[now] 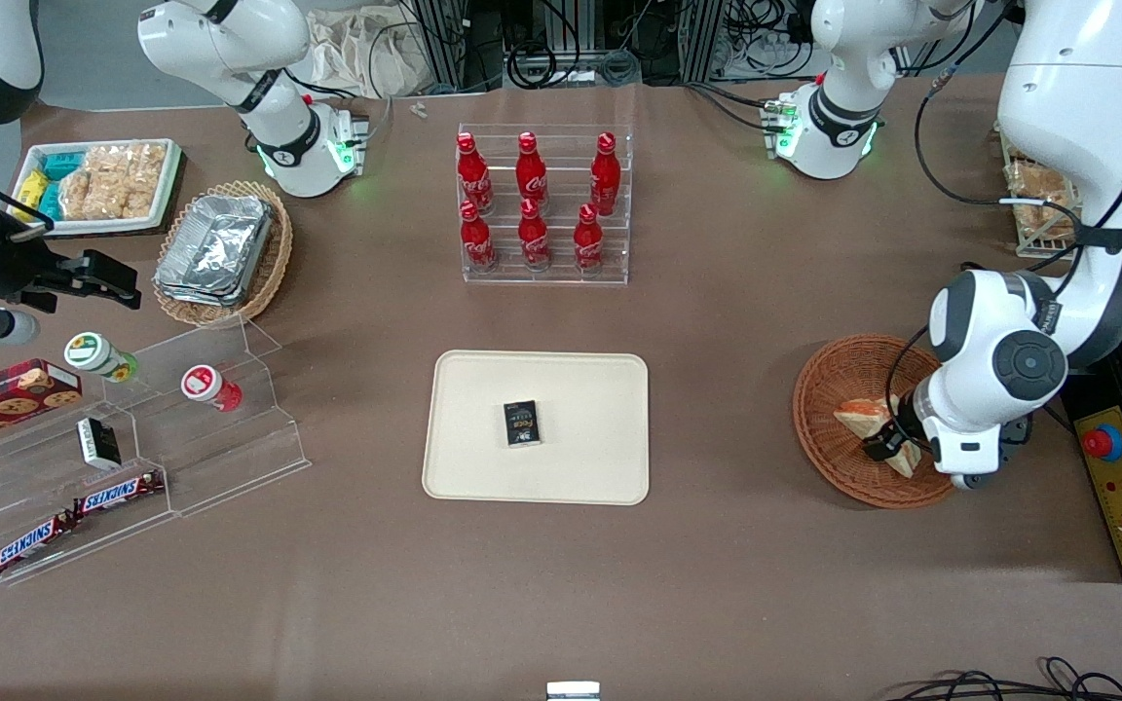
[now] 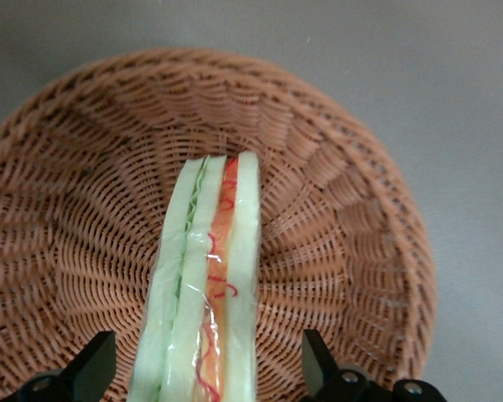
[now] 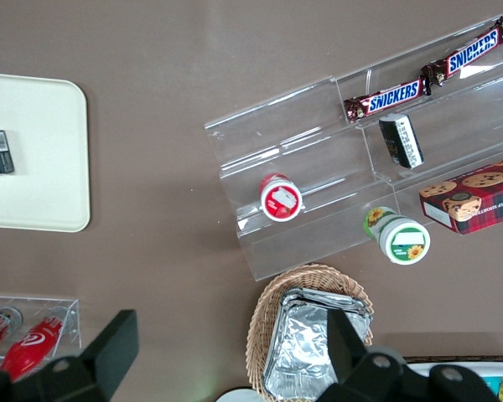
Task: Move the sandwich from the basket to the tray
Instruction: 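Close the left gripper on the sandwich and lift it, then carry the sandwich with the left gripper over the cream tray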
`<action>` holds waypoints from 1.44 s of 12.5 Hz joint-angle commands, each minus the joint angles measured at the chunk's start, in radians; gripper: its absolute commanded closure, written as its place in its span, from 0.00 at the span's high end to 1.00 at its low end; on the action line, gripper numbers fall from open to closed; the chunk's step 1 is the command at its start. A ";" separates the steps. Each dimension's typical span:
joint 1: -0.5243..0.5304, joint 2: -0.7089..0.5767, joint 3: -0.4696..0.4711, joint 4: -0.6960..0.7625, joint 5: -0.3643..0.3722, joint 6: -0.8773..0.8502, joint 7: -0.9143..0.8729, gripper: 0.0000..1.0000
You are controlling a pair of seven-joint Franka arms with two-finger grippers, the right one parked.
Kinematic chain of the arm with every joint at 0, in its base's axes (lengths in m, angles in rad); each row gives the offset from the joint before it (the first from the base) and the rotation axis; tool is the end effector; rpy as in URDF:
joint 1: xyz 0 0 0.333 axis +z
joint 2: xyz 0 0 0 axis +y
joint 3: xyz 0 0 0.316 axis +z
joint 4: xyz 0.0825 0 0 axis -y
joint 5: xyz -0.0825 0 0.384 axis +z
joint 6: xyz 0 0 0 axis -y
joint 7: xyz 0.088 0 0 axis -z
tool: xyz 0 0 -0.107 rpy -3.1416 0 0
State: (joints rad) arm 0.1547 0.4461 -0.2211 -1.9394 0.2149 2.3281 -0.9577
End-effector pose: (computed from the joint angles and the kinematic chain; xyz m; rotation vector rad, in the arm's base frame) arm 0.6162 -0.0318 0.2540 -2.8528 -1.1377 0.0116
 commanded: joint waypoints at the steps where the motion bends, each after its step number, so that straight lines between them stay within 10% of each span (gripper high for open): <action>1: 0.003 0.019 0.016 -0.030 0.029 0.059 -0.027 1.00; 2: 0.003 0.034 0.016 -0.021 0.027 0.074 -0.038 0.93; 5: 0.002 0.040 0.014 -0.004 0.030 0.074 -0.087 0.00; 11: -0.017 -0.010 -0.004 0.156 0.023 -0.150 -0.088 0.00; 18: -0.034 0.023 -0.312 0.559 -0.008 -0.546 0.253 0.00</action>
State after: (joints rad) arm 0.1268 0.4334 -0.4530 -1.4191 0.2135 1.8019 -0.7848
